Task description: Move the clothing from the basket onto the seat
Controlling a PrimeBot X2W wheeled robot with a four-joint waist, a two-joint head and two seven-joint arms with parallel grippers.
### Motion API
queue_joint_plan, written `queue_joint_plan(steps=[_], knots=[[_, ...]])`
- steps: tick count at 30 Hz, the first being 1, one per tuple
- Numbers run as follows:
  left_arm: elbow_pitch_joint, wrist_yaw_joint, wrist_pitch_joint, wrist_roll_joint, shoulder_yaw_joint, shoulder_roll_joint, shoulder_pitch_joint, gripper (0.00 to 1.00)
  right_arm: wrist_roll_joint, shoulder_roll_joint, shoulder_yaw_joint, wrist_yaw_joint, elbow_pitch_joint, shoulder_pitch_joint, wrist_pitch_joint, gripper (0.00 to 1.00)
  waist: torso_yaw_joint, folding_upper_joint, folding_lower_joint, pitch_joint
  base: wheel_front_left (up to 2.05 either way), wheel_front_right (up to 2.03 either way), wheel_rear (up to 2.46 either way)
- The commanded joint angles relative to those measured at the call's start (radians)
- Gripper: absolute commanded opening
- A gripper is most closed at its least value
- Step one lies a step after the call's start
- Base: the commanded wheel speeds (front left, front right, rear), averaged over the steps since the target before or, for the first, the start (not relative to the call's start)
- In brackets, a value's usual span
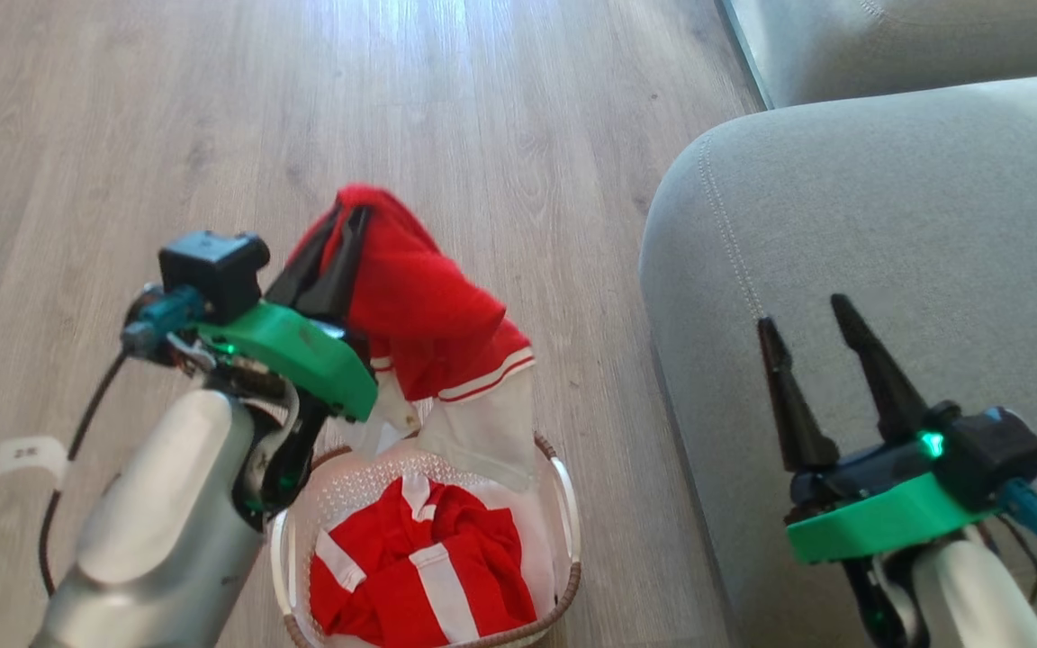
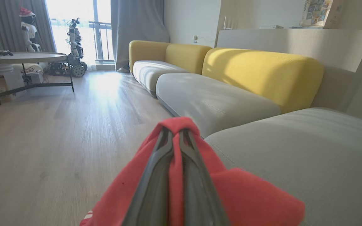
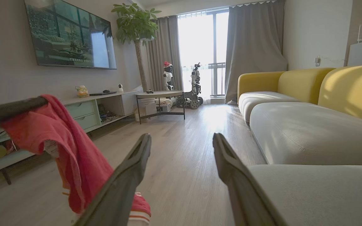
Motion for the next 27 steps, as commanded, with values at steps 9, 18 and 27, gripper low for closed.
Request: queue_joint_plan(steps=[9,18,27], knots=[[-0.258,0.066,0.091,0.002,0.073,0.079,-0.056,0.0,0.019,-0.006,0.094,0.0,-0.019,-0.02,-0.006,1.0,-0.008,-0.0001,0.0001,0.01,0.0,0.0,0.0],[-0.304,0.084,0.116,0.004,0.066,0.091,-0.046,0.0,0.041,-0.014,0.204,0.0,-0.016,-0.044,-0.006,1.0,-0.012,-0.0001,0.0001,0.014,0.0,0.0,0.0],[-0.279,0.069,0.132,0.004,0.037,0.076,-0.08,0.0,0.095,-0.036,0.424,0.0,0.064,-0.194,-0.006,1.0,0.005,-0.0001,0.0001,0.016,0.0,0.0,0.0]])
